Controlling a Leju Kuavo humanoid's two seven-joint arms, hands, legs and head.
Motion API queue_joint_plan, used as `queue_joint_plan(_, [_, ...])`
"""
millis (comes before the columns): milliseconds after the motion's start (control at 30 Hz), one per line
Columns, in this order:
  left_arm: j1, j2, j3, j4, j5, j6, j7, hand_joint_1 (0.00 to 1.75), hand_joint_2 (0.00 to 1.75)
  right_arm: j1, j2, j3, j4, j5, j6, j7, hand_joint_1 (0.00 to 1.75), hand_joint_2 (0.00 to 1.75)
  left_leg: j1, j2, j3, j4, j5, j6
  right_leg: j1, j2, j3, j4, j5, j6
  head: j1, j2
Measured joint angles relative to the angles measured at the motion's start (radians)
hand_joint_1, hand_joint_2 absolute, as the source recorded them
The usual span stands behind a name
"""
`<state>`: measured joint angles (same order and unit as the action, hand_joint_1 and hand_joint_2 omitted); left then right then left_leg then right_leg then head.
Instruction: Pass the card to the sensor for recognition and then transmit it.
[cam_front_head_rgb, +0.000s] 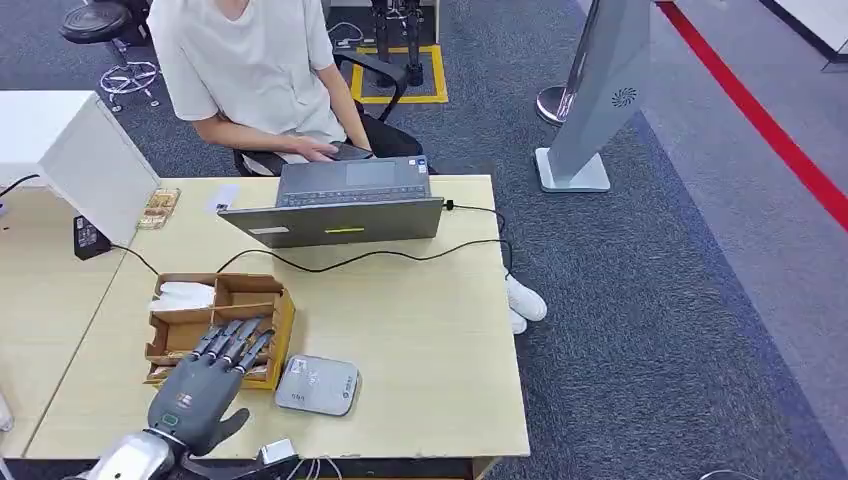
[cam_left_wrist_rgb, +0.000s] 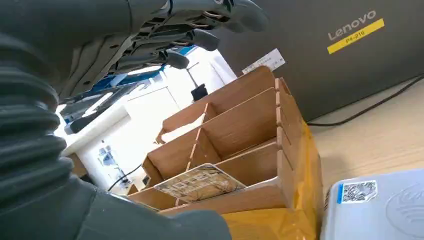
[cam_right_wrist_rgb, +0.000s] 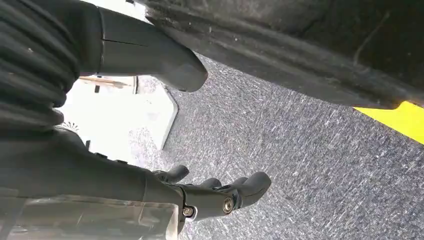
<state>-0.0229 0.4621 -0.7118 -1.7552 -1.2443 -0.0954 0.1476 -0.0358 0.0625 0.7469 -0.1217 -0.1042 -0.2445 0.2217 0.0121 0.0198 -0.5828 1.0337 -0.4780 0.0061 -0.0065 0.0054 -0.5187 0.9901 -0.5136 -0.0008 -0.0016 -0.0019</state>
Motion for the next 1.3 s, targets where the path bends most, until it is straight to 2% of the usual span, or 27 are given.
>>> queue_joint_plan(400, [0.076, -0.055, 0.026, 0.015, -0.051, 0.055, 0.047, 0.0, 1.75, 0.001, 0.003, 0.0, 0.0, -0.003, -0.01, 0.003, 0.0, 1.75, 0.0, 0.0, 0.0, 0.0, 0.0, 0.0, 0.0, 0.0, 0.0, 0.0, 0.0, 0.0, 0.0, 0.0])
queue_joint_plan(1033, [0.121, -0.067, 0.098, 0.019, -0.057, 0.075, 0.067, 0.0, 1.75, 0.001, 0.003, 0.001, 0.002, -0.004, -0.011, 0.003, 0.0, 1.75, 0.0, 0.0, 0.0, 0.0, 0.0, 0.0, 0.0, 0.0, 0.0, 0.0, 0.0, 0.0, 0.0, 0.0])
queue_joint_plan(1300, [0.124, -0.094, 0.144, 0.031, -0.06, 0.089, 0.072, 0.0, 1.75, 0.001, 0.003, 0.002, 0.002, -0.004, -0.011, 0.003, 0.0, 1.75, 0.0, -0.001, 0.0, 0.0, 0.0, 0.0, 0.0, -0.001, 0.0, 0.0, 0.0, 0.0, 0.0, 0.0])
